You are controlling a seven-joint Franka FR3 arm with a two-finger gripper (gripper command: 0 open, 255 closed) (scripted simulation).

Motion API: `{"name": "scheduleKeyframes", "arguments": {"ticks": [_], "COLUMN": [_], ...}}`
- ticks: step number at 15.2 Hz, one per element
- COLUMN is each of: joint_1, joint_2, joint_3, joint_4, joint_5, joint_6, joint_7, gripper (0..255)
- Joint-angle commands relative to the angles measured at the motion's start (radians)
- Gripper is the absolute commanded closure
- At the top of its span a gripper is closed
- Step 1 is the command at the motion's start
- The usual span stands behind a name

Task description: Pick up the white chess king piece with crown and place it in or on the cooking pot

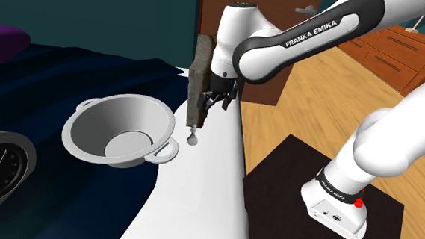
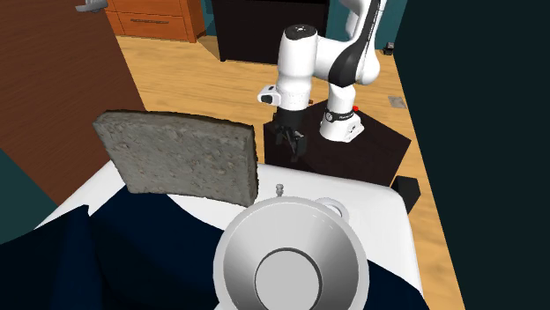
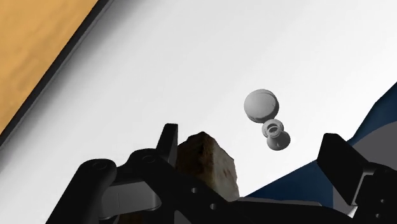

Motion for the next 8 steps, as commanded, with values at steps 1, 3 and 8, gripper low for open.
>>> {"name": "scheduleKeyframes", "arguments": {"ticks": [1, 3, 8], "joint_1": [-0.006, -0.014, -0.006], "joint_2": [0.074, 0.159, 0.298], "joint_3": [0.034, 0.06, 0.068], "joint_4": [0.021, 0.058, 0.113], "joint_5": [-0.055, -0.133, -0.279], "joint_6": [0.061, 0.11, 0.181], "joint_7": [0.067, 0.144, 0.272], "gripper": [0, 0, 0]}}
